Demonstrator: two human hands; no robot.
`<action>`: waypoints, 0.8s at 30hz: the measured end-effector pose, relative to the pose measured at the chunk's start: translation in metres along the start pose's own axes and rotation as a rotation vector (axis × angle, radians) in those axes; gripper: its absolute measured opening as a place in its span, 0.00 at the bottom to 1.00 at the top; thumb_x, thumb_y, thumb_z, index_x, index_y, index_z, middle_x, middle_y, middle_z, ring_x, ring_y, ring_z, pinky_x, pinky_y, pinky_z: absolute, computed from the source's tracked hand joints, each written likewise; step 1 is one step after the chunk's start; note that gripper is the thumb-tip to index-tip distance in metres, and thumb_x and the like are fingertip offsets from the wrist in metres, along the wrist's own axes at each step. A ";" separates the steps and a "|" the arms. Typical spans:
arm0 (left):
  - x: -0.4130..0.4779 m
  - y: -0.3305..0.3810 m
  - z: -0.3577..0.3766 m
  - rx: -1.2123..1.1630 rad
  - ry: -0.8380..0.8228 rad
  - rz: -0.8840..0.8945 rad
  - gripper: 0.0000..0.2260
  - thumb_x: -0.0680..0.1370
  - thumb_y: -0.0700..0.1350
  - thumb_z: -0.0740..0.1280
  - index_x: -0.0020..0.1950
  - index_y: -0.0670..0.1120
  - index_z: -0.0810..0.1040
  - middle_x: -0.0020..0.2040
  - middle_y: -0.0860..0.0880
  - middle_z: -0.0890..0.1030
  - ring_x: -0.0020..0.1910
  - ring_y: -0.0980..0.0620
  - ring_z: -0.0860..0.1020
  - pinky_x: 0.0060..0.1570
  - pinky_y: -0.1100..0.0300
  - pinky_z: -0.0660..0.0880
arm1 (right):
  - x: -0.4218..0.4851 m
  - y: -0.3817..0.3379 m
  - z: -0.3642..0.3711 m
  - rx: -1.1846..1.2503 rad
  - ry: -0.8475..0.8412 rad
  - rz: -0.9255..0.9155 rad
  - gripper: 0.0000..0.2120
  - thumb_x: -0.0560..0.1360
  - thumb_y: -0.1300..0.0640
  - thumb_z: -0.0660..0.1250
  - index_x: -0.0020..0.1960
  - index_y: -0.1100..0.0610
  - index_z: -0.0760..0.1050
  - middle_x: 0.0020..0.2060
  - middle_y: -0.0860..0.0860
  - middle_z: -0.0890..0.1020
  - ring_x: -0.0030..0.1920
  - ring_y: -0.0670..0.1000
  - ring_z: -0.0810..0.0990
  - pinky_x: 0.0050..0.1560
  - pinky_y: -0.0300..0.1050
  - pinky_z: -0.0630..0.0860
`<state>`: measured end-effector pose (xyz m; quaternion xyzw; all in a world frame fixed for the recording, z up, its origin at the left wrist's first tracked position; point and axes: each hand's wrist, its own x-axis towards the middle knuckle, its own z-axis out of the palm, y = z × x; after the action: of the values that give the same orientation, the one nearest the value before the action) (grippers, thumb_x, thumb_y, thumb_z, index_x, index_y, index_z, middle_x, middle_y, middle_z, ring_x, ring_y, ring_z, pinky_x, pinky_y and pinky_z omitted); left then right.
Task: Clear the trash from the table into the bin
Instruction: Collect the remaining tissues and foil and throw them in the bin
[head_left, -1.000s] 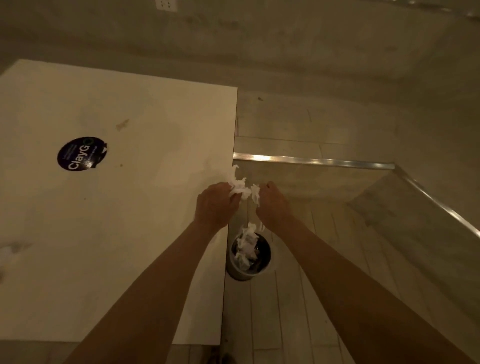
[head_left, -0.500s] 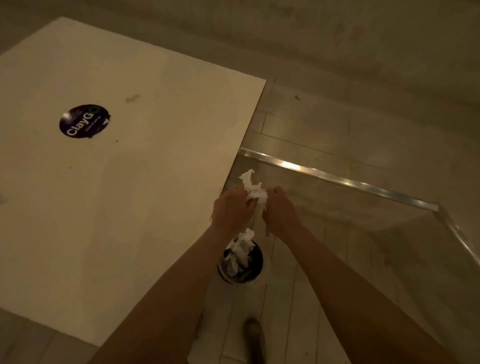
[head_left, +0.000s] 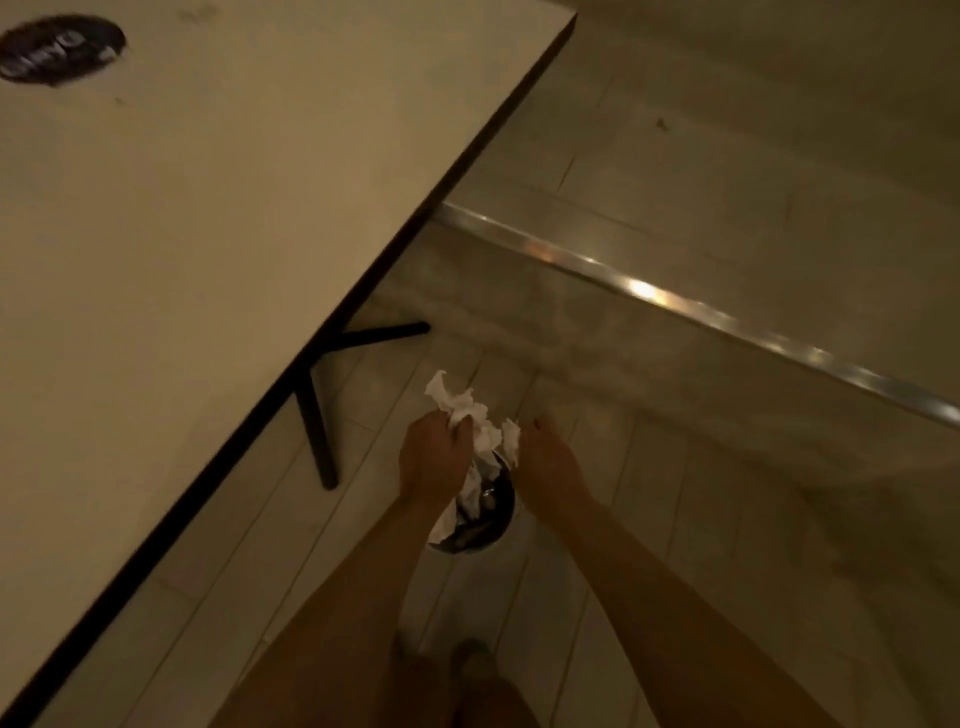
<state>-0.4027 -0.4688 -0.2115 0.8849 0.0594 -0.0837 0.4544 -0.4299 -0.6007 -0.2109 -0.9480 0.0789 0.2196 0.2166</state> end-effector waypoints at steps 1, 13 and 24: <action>0.003 -0.016 0.013 -0.011 0.012 -0.005 0.16 0.78 0.42 0.63 0.31 0.43 0.67 0.29 0.47 0.72 0.32 0.48 0.72 0.33 0.57 0.65 | 0.008 0.009 0.021 0.015 -0.002 -0.009 0.20 0.80 0.56 0.57 0.70 0.60 0.64 0.68 0.59 0.67 0.67 0.57 0.68 0.67 0.49 0.68; 0.032 -0.154 0.123 -0.165 -0.008 -0.117 0.14 0.81 0.44 0.57 0.53 0.36 0.76 0.49 0.38 0.81 0.53 0.42 0.79 0.53 0.54 0.74 | 0.089 0.056 0.180 0.172 -0.005 0.010 0.28 0.76 0.57 0.64 0.73 0.58 0.58 0.68 0.60 0.66 0.67 0.60 0.66 0.65 0.51 0.67; 0.031 -0.178 0.090 0.458 -0.400 -0.045 0.34 0.70 0.52 0.70 0.73 0.47 0.60 0.72 0.46 0.67 0.70 0.45 0.65 0.69 0.48 0.64 | 0.076 0.045 0.162 0.111 -0.162 0.069 0.48 0.69 0.52 0.74 0.76 0.61 0.46 0.75 0.60 0.55 0.74 0.60 0.57 0.72 0.55 0.61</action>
<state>-0.4129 -0.4375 -0.4109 0.9287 -0.0320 -0.2776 0.2440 -0.4355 -0.5732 -0.3935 -0.9103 0.1060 0.2982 0.2668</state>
